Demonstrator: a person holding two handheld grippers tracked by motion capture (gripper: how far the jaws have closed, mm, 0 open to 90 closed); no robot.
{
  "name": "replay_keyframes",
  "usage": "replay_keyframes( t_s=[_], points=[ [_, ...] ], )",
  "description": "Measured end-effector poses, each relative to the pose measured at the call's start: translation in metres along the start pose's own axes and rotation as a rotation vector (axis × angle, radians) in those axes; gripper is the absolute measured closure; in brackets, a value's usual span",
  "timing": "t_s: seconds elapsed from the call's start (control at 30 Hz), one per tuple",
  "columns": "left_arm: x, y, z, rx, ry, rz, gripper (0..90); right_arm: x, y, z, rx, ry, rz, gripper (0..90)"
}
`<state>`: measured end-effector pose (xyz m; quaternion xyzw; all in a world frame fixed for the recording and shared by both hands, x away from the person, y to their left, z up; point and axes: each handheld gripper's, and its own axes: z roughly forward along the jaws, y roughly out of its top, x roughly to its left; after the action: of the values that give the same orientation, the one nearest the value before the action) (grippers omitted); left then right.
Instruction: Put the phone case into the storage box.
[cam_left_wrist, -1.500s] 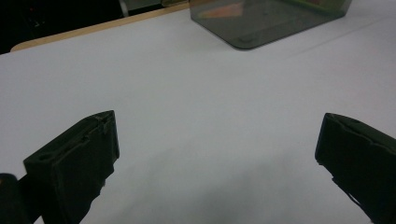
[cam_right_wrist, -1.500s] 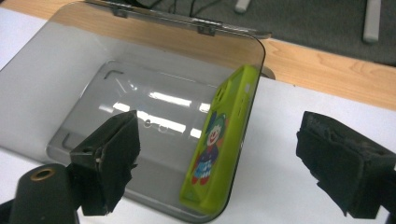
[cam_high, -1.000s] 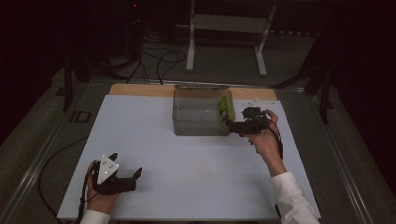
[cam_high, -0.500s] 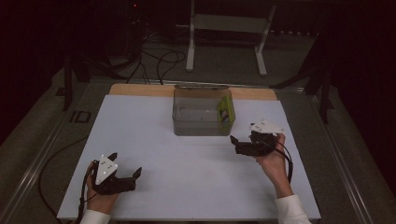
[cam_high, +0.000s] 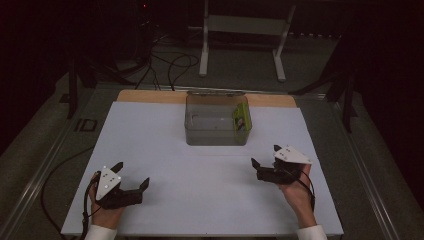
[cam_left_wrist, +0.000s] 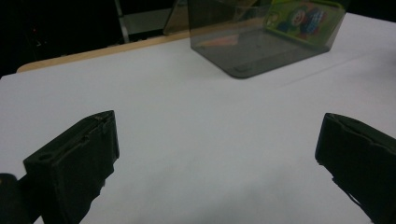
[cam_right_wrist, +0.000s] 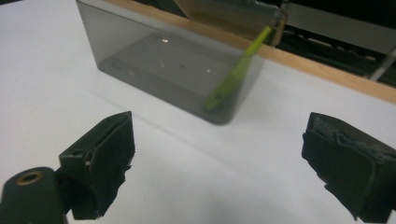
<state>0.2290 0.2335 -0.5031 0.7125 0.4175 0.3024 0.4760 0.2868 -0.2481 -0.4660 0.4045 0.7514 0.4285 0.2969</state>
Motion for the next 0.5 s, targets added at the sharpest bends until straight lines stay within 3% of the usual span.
replay_keyframes(
  t_s=[0.13, 0.17, 0.33, 0.37, 0.5],
  points=[
    [0.000, 0.001, 0.000, -0.007, -0.001, -0.004, 0.0, -0.001, -0.013, -0.006, -0.021, 0.004, -0.004, 9.3],
    [0.000, 0.001, -0.001, -0.013, -0.001, -0.003, 0.0, -0.001, -0.017, -0.012, -0.065, 0.012, 0.005, 9.4],
    [0.000, 0.001, -0.001, -0.018, -0.004, 0.001, 0.0, 0.002, -0.023, -0.019, -0.099, 0.016, 0.005, 9.4],
    [0.000, 0.001, -0.001, -0.020, -0.004, 0.001, 0.0, 0.004, -0.026, -0.022, -0.140, 0.026, 0.014, 9.4],
    [0.000, 0.001, -0.003, -0.029, -0.006, 0.009, 0.0, 0.007, -0.033, -0.024, -0.136, 0.026, 0.019, 9.3]
  ],
)
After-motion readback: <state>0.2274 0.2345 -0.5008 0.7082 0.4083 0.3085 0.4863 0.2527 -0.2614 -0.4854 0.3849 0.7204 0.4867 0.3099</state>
